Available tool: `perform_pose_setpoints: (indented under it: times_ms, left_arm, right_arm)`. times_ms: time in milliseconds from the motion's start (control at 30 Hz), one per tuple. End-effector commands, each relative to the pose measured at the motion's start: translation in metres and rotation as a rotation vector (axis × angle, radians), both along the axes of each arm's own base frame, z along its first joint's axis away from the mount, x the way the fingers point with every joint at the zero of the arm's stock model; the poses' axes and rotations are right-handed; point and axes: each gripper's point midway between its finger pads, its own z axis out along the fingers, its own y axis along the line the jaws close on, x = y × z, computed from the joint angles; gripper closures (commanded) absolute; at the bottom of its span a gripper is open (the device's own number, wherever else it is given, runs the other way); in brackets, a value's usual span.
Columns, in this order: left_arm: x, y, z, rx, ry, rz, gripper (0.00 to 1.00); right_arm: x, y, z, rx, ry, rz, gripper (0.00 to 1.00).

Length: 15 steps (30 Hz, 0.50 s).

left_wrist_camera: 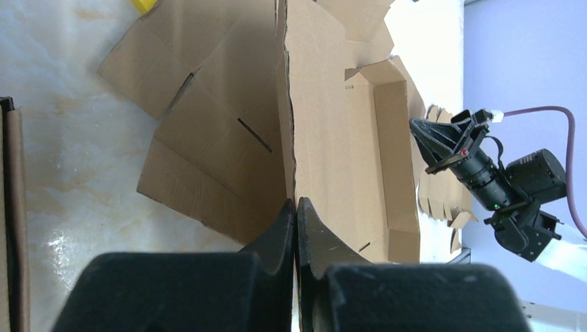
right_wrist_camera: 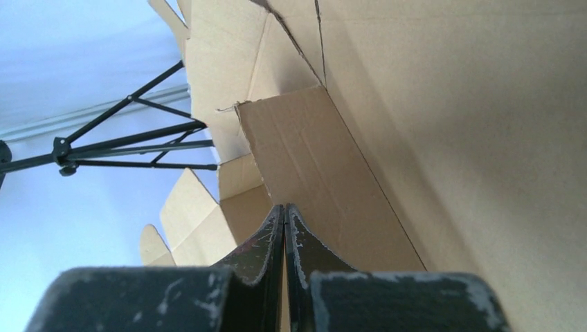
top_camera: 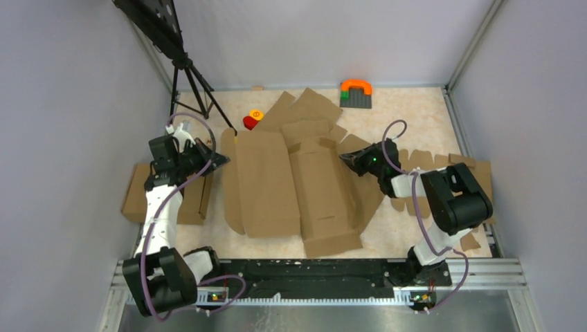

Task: Fold the paper box
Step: Fold the paper box at the center of the board.

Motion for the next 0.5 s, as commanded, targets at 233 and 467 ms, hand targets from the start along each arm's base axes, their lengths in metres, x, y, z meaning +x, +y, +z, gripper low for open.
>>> perform_pose_setpoints:
  times_ms: [233, 467]
  left_arm:
    - [0.002, -0.007, 0.009, 0.019, -0.015, -0.054, 1.00]
    - [0.007, 0.000, 0.004, 0.045, 0.030, -0.030, 1.00]
  right_arm:
    - [0.037, 0.031, 0.013, -0.103, -0.138, 0.285, 1.00]
    - [0.031, 0.019, -0.006, -0.362, -0.098, 0.429, 0.97]
